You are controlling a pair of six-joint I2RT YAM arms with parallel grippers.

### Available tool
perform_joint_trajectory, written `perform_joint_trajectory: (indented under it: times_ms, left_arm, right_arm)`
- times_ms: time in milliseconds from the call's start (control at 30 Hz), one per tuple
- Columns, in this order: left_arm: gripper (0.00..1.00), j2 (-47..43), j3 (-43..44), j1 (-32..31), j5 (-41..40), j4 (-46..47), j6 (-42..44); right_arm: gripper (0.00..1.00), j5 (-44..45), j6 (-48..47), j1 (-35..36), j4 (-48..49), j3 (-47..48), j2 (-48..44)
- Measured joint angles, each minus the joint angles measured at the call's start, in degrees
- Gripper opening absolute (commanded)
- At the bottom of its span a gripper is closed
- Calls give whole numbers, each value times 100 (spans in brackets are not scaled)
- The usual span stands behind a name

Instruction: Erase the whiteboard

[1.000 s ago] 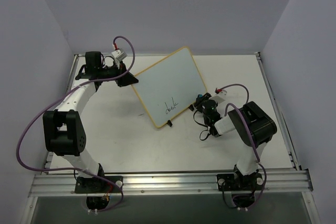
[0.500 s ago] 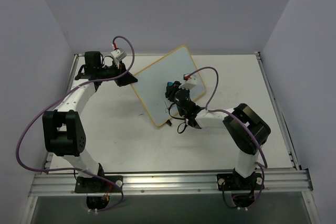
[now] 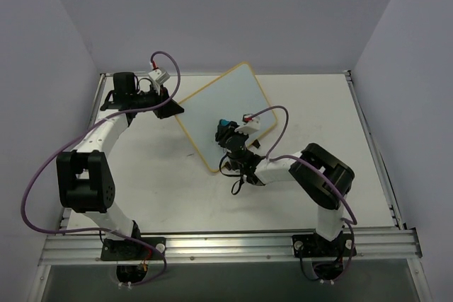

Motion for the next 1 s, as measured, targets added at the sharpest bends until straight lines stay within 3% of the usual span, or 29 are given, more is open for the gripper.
perform_joint_trajectory:
  times_ms: [300,733,1000]
  left_arm:
    - [2,-131,-118,0,-76,57,-7]
    - [2,-153,-140,-7,-111,70,-4]
    - [2,-153,-142,-7,-133,79,-7]
  right_arm:
    - [0,225,595,15,483,-737,17]
    - [0,599,1034,90,-251,-457,-11]
    - [0,739,1228,131,306,-704,140]
